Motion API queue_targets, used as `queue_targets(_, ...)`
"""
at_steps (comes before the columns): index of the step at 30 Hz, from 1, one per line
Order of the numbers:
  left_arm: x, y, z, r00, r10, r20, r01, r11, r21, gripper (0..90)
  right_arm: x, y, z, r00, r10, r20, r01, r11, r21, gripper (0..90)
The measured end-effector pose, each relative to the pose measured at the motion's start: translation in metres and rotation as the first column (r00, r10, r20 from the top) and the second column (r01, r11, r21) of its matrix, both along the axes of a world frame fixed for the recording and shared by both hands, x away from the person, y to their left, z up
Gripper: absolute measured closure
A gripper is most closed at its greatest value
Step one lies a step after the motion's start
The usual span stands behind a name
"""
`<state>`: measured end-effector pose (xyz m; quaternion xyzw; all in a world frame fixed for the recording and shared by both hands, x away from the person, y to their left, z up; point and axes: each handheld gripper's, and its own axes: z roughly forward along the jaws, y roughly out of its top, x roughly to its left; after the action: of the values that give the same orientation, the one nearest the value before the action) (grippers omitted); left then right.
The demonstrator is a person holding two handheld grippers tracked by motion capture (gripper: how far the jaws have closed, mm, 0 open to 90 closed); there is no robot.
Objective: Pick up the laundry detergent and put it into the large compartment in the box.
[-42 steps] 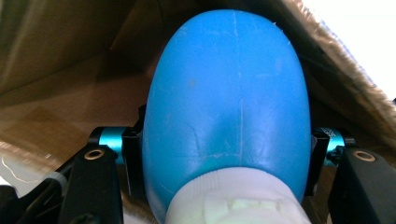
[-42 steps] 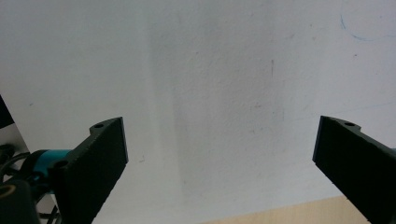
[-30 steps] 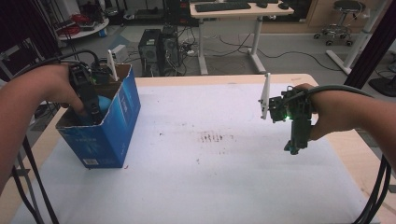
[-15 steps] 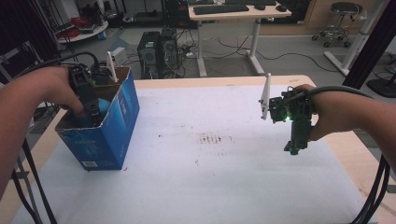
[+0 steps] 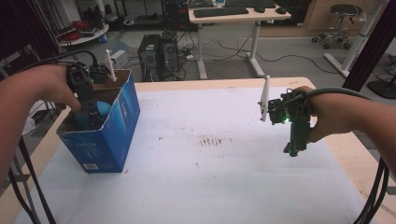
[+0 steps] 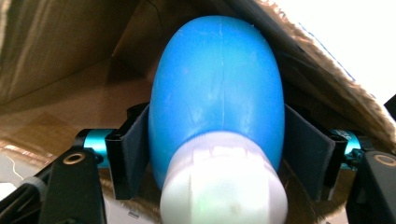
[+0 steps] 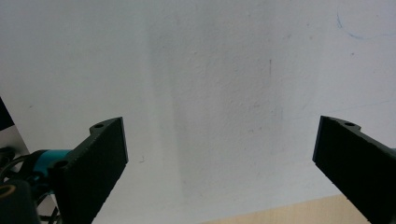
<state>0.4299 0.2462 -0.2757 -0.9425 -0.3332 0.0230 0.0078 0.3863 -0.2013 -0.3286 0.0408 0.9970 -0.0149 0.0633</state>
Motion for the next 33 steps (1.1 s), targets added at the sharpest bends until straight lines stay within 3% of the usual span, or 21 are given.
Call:
queue_targets(5,-0.002,0.0,0.009,0.9998,-0.002,0.022,0.002,0.9998,0.019,24.8,0.0,-0.001,0.0,1.0,-0.004,-0.001,0.004,1.0,0.001,2.2)
queue_targets(21,-0.012,-0.006,0.048,0.9974,-0.027,0.067,0.025,0.9993,0.026,16.8,0.0,0.0,0.002,1.0,0.003,-0.003,-0.003,1.0,0.0,2.2)
queue_targets(29,-0.018,-0.019,0.065,0.9919,-0.087,0.092,0.086,0.9961,0.018,12.5,0.001,0.0,0.003,0.9999,0.014,-0.002,-0.014,0.9999,0.0,2.2)
queue_targets(33,-0.022,-0.031,0.071,0.986,-0.14,0.092,0.139,0.9902,0.012,9.6,0.001,-0.001,0.004,0.9999,0.011,-0.005,-0.011,0.9999,-0.001,2.2)
